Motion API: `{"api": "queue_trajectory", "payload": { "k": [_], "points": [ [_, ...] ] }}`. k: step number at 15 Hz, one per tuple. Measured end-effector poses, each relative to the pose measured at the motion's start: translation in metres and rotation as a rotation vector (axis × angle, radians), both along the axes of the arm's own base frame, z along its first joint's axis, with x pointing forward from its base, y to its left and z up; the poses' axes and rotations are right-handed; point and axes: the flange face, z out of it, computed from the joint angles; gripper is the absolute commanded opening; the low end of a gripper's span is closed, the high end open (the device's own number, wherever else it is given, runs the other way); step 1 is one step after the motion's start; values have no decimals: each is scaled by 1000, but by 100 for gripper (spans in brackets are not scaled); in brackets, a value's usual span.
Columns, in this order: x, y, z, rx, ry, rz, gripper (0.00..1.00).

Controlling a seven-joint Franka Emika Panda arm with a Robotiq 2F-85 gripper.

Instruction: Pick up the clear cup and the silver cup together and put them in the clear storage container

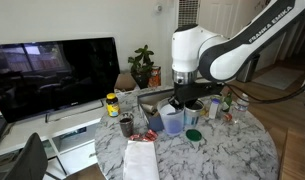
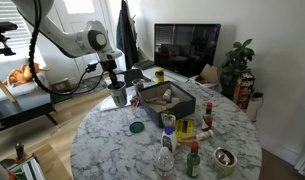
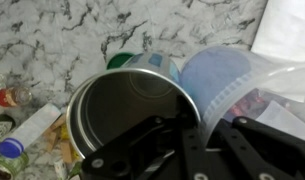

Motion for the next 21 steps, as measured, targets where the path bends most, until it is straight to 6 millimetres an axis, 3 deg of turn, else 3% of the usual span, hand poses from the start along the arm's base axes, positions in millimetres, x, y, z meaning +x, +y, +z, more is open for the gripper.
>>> {"api": "queue_trajectory", "payload": {
  "k": [1,4,12,18,21],
  "points": [
    [-2,0,15,-8,-6,51,7],
    [-4,-1,44,-8,-31,145,7],
    [0,-5,47,-19,-38,160,2],
    [52,-37,76,-71,-123,184,2],
    [81,-45,72,-76,-130,210,2]
  ]
}}
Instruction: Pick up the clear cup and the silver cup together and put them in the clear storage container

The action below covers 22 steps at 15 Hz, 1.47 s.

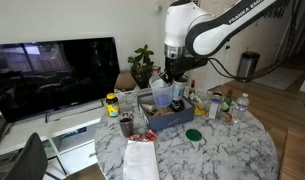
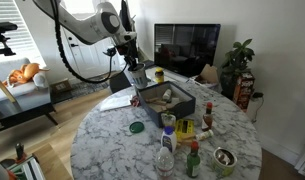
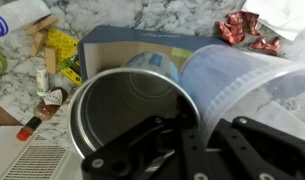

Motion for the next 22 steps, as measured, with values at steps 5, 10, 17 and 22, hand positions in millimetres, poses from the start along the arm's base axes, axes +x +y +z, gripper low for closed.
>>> {"api": "queue_trajectory", "payload": {
  "k": [5,10,17,22],
  "points": [
    [39,-12,-43,-4,13,16,2],
    [62,-41,-86,-22,27,0,2],
    [69,-59,-130,28,14,-45,2],
    [67,-69,-163,56,58,-103,2]
  ]
}}
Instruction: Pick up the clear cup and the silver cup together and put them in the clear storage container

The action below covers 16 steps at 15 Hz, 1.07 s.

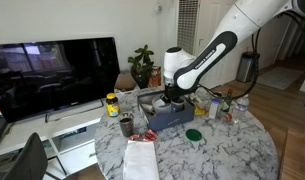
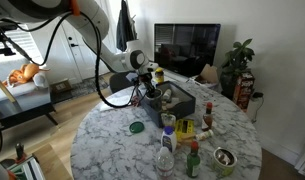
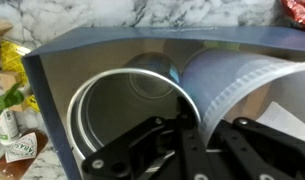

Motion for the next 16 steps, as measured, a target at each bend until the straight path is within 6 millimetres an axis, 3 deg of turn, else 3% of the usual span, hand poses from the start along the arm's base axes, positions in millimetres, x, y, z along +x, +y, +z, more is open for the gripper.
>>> {"api": "queue_trajectory", "payload": {
  "k": [5,6,8,16],
  "points": [
    [-3,-3,-25,53,38,-67,2],
    [-3,-3,-29,62,43,-79,32],
    [-1,-3,-33,72,46,-93,39],
    [7,-2,-30,89,33,-107,99]
  ]
}}
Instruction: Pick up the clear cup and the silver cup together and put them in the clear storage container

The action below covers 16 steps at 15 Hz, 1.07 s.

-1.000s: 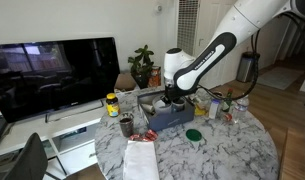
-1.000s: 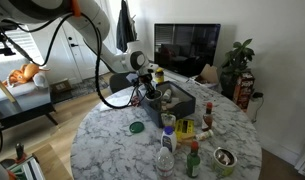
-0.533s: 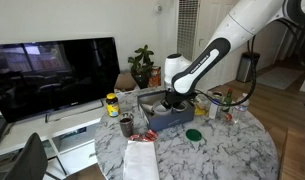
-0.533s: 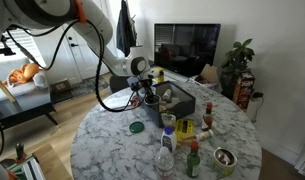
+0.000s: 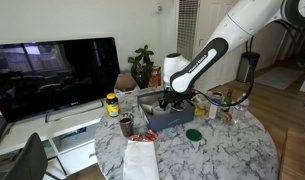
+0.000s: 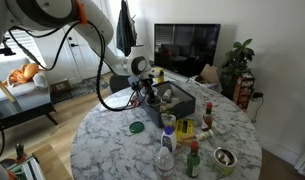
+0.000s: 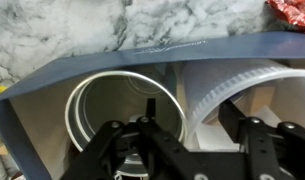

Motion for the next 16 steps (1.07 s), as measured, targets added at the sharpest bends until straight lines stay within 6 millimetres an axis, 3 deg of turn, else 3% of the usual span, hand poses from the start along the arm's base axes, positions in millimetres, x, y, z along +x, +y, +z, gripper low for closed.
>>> {"api": "queue_trajectory", "payload": {
  "k": [3,6,10,13,16],
  "points": [
    [5,0,15,-6,-20,3,100],
    [7,-5,52,-30,-30,5,100],
    [1,-7,133,-48,-40,17,100],
    [-14,4,198,-26,-51,45,100],
    [-34,18,247,-7,-65,68,100]
  ]
}}
